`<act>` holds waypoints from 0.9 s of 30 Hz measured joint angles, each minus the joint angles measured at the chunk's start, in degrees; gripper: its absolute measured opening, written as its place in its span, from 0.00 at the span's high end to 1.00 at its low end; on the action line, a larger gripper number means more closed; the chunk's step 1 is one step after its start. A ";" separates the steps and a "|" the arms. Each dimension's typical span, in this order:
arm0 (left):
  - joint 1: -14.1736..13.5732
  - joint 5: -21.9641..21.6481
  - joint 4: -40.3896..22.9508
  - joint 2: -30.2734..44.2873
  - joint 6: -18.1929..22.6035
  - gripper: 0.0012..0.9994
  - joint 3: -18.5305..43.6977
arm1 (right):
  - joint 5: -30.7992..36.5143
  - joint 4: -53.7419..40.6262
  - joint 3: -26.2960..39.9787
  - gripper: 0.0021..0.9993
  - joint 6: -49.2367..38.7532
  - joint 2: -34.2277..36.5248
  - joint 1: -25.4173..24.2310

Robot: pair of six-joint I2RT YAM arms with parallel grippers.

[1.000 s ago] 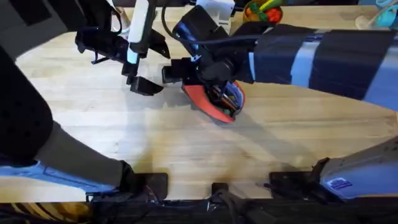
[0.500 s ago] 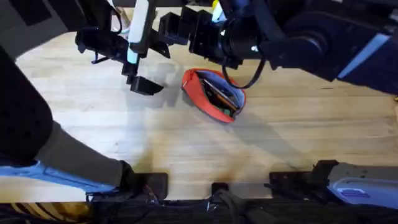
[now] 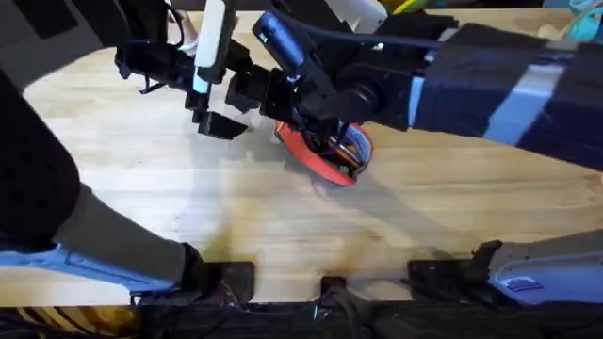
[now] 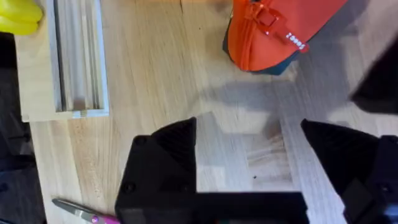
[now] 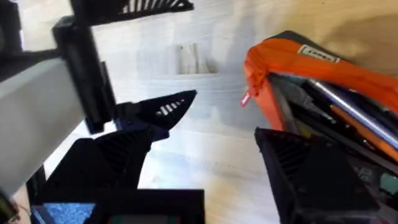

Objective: Unzip the bag, pick up the pens from the table one at a time and place them inside, then zip the bag closed.

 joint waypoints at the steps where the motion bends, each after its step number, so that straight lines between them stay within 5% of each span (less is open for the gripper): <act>1: 0.02 0.00 0.09 0.00 0.02 0.01 0.00 | 0.01 -0.01 0.00 0.00 0.04 0.43 -0.43; 17: 0.92 0.00 -0.40 0.00 0.11 0.01 0.00 | 1.11 1.54 0.00 0.05 1.07 7.68 -5.74; 27: 0.92 0.00 -0.58 0.00 0.11 0.01 0.00 | 1.73 0.59 0.00 0.52 1.09 8.36 -7.25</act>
